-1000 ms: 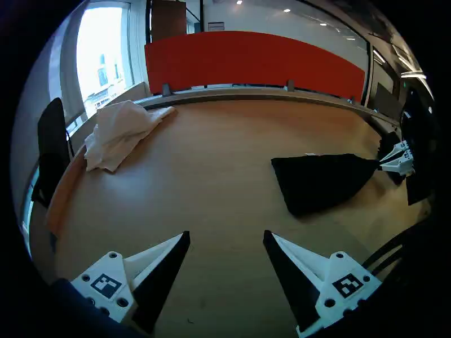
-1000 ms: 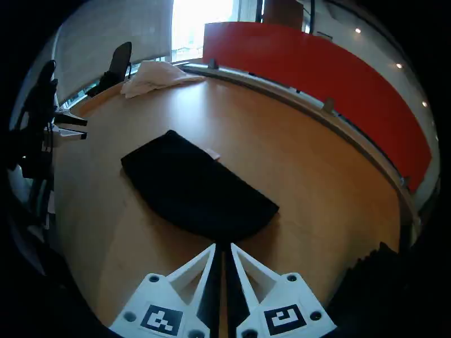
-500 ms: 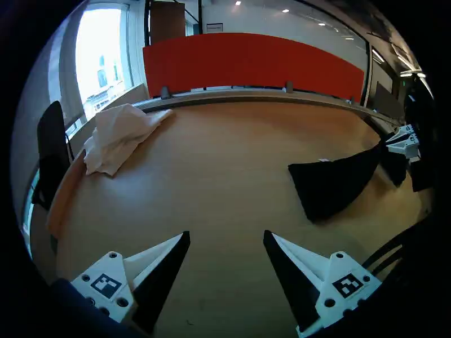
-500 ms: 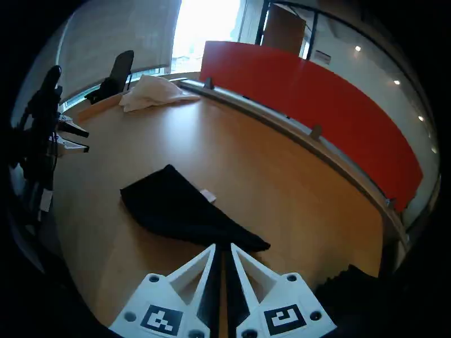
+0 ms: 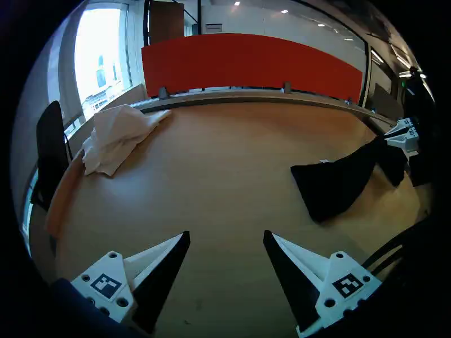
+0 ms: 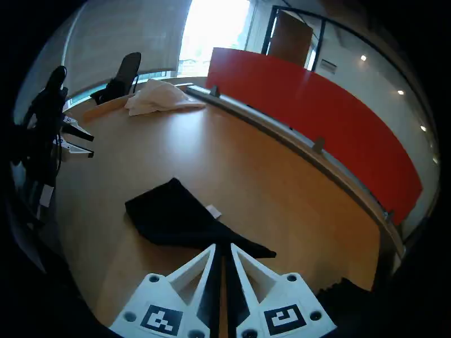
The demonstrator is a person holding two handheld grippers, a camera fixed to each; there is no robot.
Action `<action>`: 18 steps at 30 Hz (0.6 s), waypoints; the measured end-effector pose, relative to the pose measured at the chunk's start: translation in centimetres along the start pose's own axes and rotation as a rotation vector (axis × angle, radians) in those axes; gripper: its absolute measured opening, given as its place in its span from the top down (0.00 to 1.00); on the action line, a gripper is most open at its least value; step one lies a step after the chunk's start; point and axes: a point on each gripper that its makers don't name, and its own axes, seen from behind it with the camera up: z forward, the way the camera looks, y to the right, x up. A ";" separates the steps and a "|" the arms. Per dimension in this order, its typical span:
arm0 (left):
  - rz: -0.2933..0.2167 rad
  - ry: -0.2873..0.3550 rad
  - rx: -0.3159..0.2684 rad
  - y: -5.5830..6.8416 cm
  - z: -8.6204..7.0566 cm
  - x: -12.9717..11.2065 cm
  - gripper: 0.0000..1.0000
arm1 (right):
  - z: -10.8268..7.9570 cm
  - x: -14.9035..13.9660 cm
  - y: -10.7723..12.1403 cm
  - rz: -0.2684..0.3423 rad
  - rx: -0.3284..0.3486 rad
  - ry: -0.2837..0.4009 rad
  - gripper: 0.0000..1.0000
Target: Fold towel
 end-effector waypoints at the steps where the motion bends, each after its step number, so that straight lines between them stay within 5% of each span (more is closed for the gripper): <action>1: 0.000 0.000 0.000 0.0 0.0 0.0 0.03 | 0.1 0.1 -0.2 -0.006 0.005 -0.001 0.97; 18: -0.025 0.008 0.003 -0.8 -0.7 -0.3 0.03 | 3.4 2.4 -4.7 -0.086 0.110 -0.005 0.97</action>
